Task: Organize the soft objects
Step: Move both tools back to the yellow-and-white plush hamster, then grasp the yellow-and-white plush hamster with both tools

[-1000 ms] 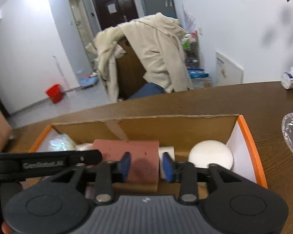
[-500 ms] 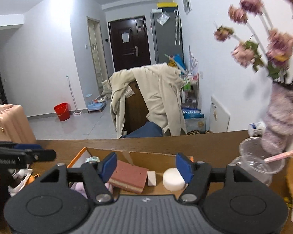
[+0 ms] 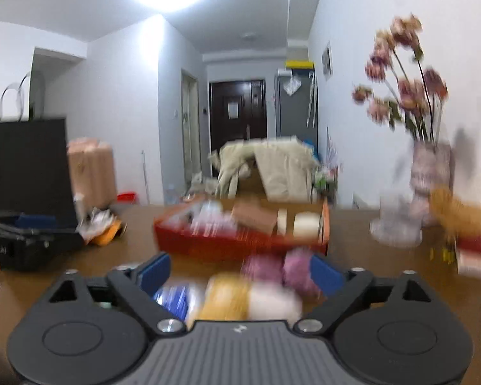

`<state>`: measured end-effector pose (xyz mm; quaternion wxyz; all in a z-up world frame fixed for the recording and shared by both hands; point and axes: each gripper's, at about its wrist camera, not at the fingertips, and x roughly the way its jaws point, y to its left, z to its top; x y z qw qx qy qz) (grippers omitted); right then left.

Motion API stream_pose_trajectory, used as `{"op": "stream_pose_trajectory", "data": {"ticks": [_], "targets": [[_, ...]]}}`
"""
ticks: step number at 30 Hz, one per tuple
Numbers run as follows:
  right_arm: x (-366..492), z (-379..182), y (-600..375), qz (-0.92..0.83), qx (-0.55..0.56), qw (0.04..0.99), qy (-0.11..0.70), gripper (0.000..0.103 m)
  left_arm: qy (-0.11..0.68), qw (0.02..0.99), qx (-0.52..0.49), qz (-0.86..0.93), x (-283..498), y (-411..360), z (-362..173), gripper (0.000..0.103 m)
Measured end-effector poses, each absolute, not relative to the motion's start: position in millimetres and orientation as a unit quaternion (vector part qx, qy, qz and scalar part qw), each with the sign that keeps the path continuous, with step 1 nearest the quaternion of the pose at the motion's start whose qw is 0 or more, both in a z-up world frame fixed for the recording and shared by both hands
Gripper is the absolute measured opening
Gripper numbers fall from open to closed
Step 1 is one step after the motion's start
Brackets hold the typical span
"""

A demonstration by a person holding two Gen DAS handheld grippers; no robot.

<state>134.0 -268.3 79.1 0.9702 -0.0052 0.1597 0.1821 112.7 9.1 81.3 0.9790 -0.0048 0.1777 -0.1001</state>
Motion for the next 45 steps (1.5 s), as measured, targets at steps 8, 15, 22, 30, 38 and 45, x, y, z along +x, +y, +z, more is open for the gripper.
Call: {"op": "stream_pose_trajectory", "data": {"ticks": [8, 15, 22, 30, 38, 45], "targets": [[106.0, 53.8, -264.8, 0.186, -0.016, 0.959, 0.212, 0.095, 0.208, 0.975, -0.026, -0.07, 101.1, 17.6, 65.2, 0.099], [125.1, 54.2, -279.7, 0.148, 0.002, 0.965, 0.215, 0.094, 0.217, 0.971, -0.032, -0.094, 122.3, -1.6, 65.4, 0.099], [169.7, 58.5, -302.7, 0.1, 0.02, 0.969, 0.225, 0.066, 0.233, 0.958, 0.013, -0.17, 166.1, -67.3, 51.1, 0.098], [254.8, 58.8, -293.8, 0.154, -0.004, 0.955, 0.252, 0.048, 0.287, 0.937, 0.004, -0.198, 213.2, -102.5, 23.2, 0.063], [277.2, 33.5, -291.6, 0.18, 0.027, 0.939, 0.291, 0.044, 0.314, 0.928, 0.003, -0.201, 219.2, -105.1, 9.3, 0.052], [226.1, 38.1, -323.7, 0.147, 0.039, 0.937, 0.313, 0.044, 0.313, 0.918, 0.001, -0.242, 226.5, -111.4, 8.4, 0.052]]}}
